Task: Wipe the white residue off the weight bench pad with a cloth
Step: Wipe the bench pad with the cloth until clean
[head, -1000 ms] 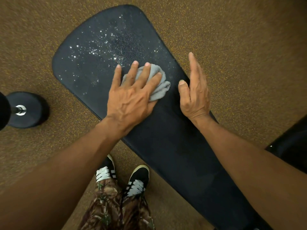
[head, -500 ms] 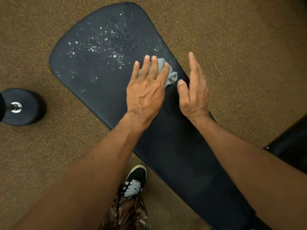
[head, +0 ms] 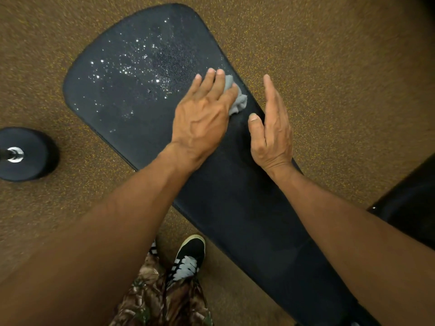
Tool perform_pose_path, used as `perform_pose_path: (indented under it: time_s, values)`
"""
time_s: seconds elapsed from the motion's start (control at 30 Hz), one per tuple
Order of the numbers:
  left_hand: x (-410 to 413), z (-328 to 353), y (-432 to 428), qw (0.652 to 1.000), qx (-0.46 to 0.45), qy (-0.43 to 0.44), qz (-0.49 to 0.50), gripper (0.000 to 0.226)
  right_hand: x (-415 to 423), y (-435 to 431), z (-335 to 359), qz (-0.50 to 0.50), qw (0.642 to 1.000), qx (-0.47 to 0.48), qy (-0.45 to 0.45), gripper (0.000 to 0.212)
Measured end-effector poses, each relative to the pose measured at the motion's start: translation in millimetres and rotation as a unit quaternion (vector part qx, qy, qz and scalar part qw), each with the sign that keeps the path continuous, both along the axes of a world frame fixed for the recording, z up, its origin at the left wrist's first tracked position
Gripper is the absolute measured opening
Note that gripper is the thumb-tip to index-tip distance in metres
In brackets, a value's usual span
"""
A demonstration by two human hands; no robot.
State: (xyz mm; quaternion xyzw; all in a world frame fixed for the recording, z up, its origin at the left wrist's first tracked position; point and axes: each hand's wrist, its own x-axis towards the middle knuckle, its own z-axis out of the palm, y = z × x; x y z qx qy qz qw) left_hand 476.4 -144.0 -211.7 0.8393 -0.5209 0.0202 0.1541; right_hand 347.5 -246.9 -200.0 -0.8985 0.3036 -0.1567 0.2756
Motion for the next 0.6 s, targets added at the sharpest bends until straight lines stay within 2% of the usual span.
perform_pose_path:
  time_s: [0.17, 0.27, 0.43, 0.6]
  values:
    - [-4, -2, 31, 0.994, -0.010, -0.025, -0.106, 0.043, 0, -2, -1, 0.011, 1.000, -0.009, 0.005, 0.068]
    - [11, -1, 32, 0.997, -0.010, -0.033, -0.072, 0.042, -1, -1, -2, 0.003, 1.000, -0.008, 0.012, 0.068]
    - [-2, 1, 2, 1.000, -0.008, 0.005, 0.013, 0.037, -1, -2, -1, 0.011, 1.000, -0.005, 0.003, 0.069]
    - [-7, -4, 27, 0.996, -0.021, -0.005, -0.083, 0.042, -1, -2, -1, 0.012, 1.000, -0.009, 0.003, 0.068]
